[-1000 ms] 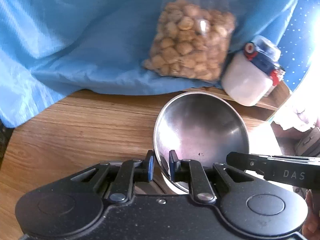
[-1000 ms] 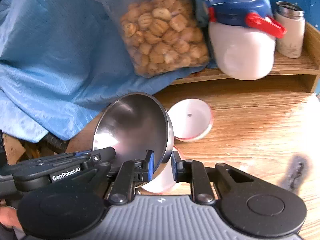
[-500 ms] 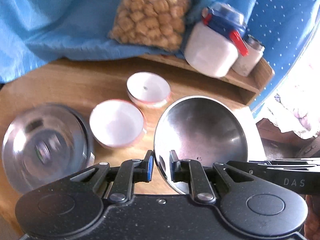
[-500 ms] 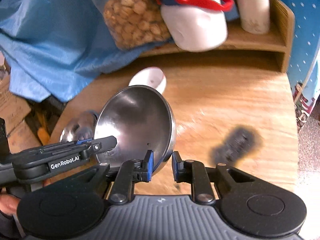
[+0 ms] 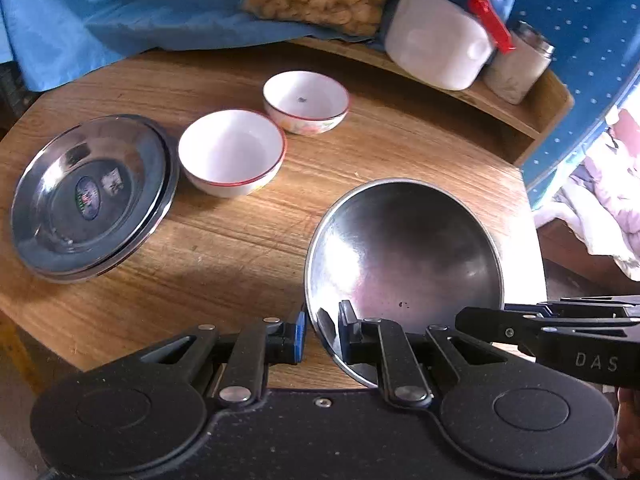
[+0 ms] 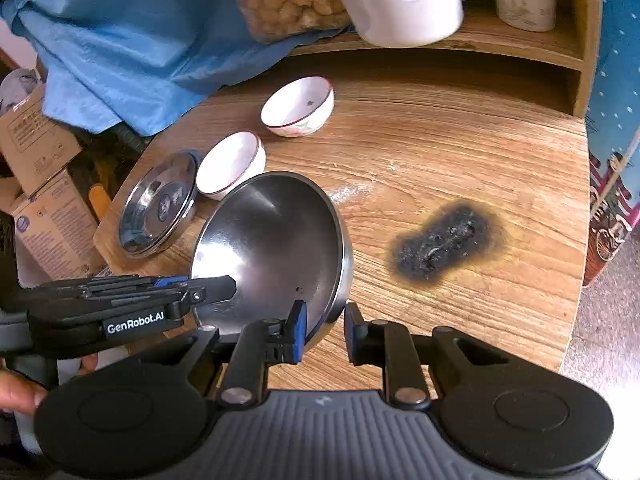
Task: Organize plates and bowls
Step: 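Carry the steel bowl with both tools toward the steel plate stack, then lower the steel bowl onto the plate stack and open both tools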
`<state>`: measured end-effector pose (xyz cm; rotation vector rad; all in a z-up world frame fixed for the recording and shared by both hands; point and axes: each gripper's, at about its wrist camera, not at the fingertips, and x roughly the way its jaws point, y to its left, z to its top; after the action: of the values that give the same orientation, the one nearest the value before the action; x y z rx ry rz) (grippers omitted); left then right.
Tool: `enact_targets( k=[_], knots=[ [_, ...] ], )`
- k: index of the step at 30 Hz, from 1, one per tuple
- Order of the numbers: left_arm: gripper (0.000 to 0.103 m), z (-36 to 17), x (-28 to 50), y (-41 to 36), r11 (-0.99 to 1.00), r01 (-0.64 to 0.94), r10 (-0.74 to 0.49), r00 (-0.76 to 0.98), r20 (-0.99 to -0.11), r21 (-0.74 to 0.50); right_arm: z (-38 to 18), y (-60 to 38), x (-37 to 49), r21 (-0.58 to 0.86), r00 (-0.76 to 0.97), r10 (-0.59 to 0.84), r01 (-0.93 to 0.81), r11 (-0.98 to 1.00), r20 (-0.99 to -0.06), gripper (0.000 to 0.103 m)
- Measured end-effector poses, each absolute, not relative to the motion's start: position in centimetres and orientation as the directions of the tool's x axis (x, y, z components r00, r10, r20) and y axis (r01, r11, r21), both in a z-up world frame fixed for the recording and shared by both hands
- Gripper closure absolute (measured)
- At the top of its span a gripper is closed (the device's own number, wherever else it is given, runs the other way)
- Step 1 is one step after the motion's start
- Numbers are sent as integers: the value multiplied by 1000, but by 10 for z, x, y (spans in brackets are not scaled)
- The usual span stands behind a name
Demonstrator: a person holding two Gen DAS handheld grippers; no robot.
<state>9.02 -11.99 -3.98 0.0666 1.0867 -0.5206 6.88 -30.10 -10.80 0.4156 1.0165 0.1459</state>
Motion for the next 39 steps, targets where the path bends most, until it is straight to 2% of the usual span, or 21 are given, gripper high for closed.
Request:
enact_targets(
  k=[13,18,19,20,21,22,23,28,29,30,33,39],
  knots=[
    [86,-50,100,-121,912,381,-295,356,-887,-151,-120,-304,83,446,504,359,59,893,-786,80],
    [80,-46,107,-118,915,380,-282,364,-887,-135,-123,-306,90,459,496,357,97,883,-791,78],
    [73,-45,110,-116,917,377,-276,365,-889,-130,-122,-307,91,461,501,355,103,881,-790,77],
    [62,-44,113,-113,920,370,-273,365,-890,-130,-120,-306,91,460,507,349,109,881,-788,73],
    [55,-42,116,-109,923,361,-274,365,-890,-136,-119,-307,92,457,514,341,116,882,-788,68],
    [42,-39,119,-105,924,353,-280,364,-888,-147,-118,-307,93,453,519,331,125,883,-788,66],
    [33,-35,123,-101,924,346,-292,366,-884,-162,-117,-307,95,443,524,313,141,885,-792,59],
    [14,-17,145,-87,925,338,-309,397,-864,-175,-110,-307,105,421,555,248,208,883,-794,34],
    [8,-14,152,-84,926,336,-306,405,-861,-171,-108,-305,108,419,565,237,217,882,-791,25],
    [5,-12,159,-81,928,334,-303,412,-860,-167,-107,-304,112,415,571,227,223,882,-789,15],
    [2,-8,182,-73,934,328,-285,434,-855,-144,-104,-297,125,398,587,190,247,884,-787,0],
    [1,-6,229,-65,924,378,-228,444,-866,-49,-104,-282,147,375,587,158,269,887,-794,0]
  ],
)
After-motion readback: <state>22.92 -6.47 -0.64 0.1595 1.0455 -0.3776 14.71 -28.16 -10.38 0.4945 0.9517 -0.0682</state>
